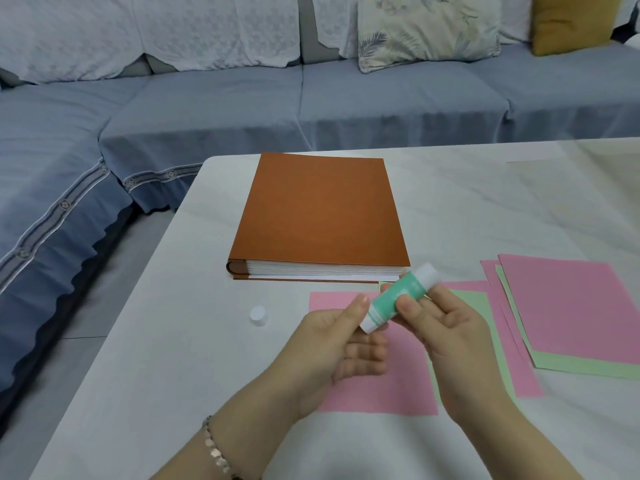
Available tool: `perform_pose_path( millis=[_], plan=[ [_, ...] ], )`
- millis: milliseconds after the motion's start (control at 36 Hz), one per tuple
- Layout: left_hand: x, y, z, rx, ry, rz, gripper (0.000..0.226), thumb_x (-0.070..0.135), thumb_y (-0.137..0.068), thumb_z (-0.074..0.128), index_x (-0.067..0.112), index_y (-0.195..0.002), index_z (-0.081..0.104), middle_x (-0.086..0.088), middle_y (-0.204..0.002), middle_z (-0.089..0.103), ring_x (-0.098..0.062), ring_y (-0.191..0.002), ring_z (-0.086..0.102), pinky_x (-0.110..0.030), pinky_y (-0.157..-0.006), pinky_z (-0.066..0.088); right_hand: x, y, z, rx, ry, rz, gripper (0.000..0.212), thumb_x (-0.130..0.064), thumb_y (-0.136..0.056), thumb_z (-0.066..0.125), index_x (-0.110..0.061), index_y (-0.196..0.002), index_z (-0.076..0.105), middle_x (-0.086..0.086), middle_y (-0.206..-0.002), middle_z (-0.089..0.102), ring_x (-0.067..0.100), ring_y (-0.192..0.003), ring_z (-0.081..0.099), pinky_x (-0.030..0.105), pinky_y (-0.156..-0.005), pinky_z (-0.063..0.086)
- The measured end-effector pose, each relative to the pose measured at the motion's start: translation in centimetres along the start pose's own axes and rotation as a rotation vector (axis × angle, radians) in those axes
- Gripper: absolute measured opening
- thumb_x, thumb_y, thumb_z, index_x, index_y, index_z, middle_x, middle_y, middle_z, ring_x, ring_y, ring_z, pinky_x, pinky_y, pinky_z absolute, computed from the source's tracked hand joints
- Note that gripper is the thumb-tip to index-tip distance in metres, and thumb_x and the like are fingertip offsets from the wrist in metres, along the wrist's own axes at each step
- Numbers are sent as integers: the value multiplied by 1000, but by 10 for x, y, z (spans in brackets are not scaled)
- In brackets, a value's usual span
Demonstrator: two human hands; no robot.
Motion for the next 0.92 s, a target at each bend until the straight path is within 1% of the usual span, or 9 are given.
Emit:
perform_pose_path(
  millis=[111,222,278,389,444,528,694,806,917],
  plan=[
    [14,-1,-5,106,-129,361,15,12,-90,57,11,-81,69,-1,-62,66,-13,-58,62,-20,-59,53,5,-1,0,34,-74,37,25,-17,-66,65,-16,-91,68,0,-84,75,11,-79,69,19,-75,55],
    [31,28,9,321,-1052,1306,21,17,-85,64,13,-105,60,2,-99,67,-10,-89,60,-18,-81,48,25,3,5,57,-336,226,30,-23,-66,61,-4,-88,68,8,-81,73,13,-72,69,22,-70,57],
    [21,29,8,309,-1156,1463,24,18,-87,62,10,-109,57,-5,-103,65,-14,-93,59,-23,-81,50,29,4,5,57,-359,257,32,-23,-66,62,-3,-89,68,10,-85,73,14,-75,70,23,-72,58],
    [27,11,-13,258,-595,816,22,36,-77,71,25,-95,68,11,-94,68,-2,-84,63,-19,-75,53,21,4,-6,120,-154,128,31,-23,-66,65,-7,-91,69,8,-84,73,16,-77,67,22,-74,56],
    [8,0,-14,191,-336,386,26,36,-87,63,12,-94,70,3,-77,72,-11,-69,68,-26,-66,57,12,4,-8,126,-54,37,18,-13,-72,67,-15,-89,69,1,-84,75,14,-80,69,18,-74,55],
    [-6,-5,-9,88,-119,132,34,30,-93,49,2,-83,65,-12,-63,68,-17,-53,66,-25,-52,55,-1,6,-3,69,26,-60,24,1,-77,65,-20,-87,67,-9,-82,74,3,-78,69,10,-67,50],
    [3,-2,-11,116,-15,325,9,3,-81,65,6,-89,65,-7,-75,73,-16,-68,69,-20,-62,54,10,6,-3,82,-98,30,21,-10,-70,67,-14,-90,69,-1,-82,75,9,-77,69,18,-73,55],
    [21,17,-10,314,-654,903,14,14,-75,74,21,-85,66,12,-90,67,-2,-86,63,-13,-77,48,27,6,0,80,-294,208,35,-22,-66,63,-3,-94,68,7,-84,74,14,-77,68,25,-77,57],
    [12,9,-12,254,-276,512,18,13,-78,72,17,-93,62,8,-79,71,-7,-74,67,-20,-66,55,13,6,-5,106,-158,90,34,-23,-63,65,-8,-94,69,5,-84,74,13,-79,68,22,-77,56]
  ],
)
Point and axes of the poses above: each hand's wrist, its own y-axis away from the middle knuckle, its own z-axis out of the palm, x = y × z, the point moved 7 cm from there along -y, towards the middle knuckle
